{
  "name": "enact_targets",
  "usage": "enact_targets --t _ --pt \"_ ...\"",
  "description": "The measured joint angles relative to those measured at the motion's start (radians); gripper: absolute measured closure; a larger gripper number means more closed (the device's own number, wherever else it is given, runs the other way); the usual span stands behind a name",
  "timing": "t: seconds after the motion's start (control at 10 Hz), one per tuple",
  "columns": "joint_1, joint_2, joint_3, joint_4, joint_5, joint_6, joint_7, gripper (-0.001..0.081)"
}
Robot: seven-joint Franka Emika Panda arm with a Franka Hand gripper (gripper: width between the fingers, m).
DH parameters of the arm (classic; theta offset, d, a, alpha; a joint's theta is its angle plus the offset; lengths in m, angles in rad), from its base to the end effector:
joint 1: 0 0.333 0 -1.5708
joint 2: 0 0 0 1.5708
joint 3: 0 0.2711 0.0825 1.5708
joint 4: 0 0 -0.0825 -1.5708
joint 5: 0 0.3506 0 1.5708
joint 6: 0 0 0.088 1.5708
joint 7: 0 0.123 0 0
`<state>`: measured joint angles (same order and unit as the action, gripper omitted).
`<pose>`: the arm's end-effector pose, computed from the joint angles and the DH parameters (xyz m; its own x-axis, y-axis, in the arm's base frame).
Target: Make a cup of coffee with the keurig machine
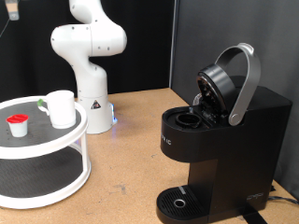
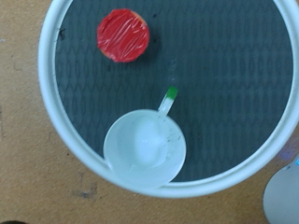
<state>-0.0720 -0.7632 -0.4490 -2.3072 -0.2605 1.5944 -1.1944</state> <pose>0.2622 -0.2153 0.5276 0.7008 0.7122 0.0411 0.7132 -0.7008 -0.0166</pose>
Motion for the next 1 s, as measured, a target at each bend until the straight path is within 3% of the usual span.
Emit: enact_targets --t 0.2,0.4,1.0 --pt "0.000 0.021 -0.008 0.014 -0.006 -0.010 -0.006 0.0006" --pt "0.001 0.017 -0.016 -0.016 -0.003 0.040 -0.015 0.0006" --pt "0.000 0.076 -0.055 -0.218 -0.058 0.301 -0.004 0.0006"
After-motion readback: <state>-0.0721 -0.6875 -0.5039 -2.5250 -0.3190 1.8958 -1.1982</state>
